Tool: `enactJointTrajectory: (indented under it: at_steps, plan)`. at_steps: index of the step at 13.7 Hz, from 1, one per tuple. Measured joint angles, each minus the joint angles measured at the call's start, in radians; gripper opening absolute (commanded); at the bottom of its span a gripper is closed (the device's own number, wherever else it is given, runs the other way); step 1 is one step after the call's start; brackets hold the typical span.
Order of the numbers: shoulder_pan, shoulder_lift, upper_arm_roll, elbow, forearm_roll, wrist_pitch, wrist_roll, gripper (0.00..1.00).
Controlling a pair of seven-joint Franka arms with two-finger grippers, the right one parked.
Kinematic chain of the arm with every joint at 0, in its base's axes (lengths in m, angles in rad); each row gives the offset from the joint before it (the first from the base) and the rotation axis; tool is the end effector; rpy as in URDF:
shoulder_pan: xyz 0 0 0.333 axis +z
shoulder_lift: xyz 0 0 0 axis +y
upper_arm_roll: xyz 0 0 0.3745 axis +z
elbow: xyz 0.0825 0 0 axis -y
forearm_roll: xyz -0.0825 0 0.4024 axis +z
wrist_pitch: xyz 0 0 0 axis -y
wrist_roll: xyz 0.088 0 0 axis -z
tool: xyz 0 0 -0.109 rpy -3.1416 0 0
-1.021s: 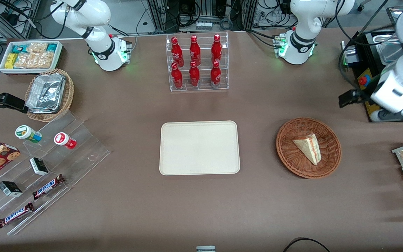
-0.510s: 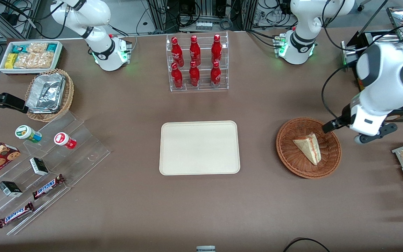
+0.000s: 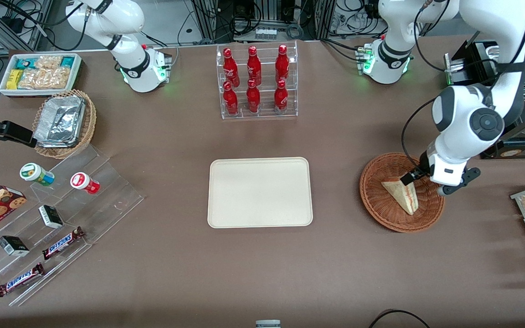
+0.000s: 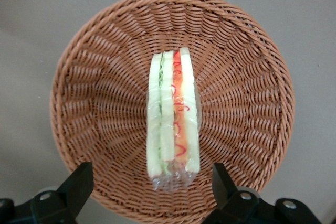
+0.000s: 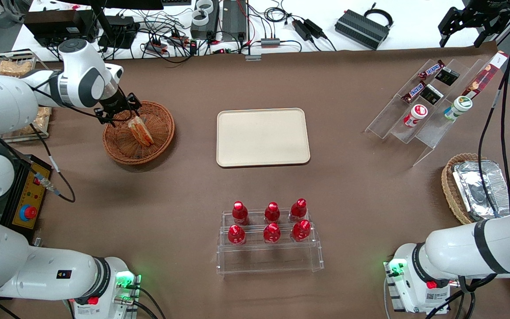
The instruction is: Place sandwich from basket to tray
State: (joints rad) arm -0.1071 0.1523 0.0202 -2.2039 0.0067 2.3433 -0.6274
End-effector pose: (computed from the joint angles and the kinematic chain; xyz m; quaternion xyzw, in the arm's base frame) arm 0.5657 -0.0494 0.3543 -0.9643 -0.2646 0.0047 0.0059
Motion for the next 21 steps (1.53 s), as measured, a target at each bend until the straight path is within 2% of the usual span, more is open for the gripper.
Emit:
enactJointTrajectory:
  at_steps: [5,6,7,9,10,15,21]
  plan:
    - [-0.011,0.066,-0.001,-0.001,0.000,0.085,-0.019,1.00]
    - [-0.011,0.081,-0.001,-0.002,0.000,0.102,-0.019,0.96]
    - [-0.011,0.095,-0.001,-0.002,0.000,0.117,-0.023,0.79]
    - [-0.011,0.117,-0.001,-0.002,0.000,0.138,-0.054,0.12]
    - [-0.012,0.122,-0.001,-0.002,0.000,0.140,-0.078,0.00]
    - [-0.024,0.116,-0.004,-0.001,0.000,0.129,-0.110,0.00]
    - [-0.041,0.022,-0.006,0.041,0.001,-0.048,-0.077,0.00]
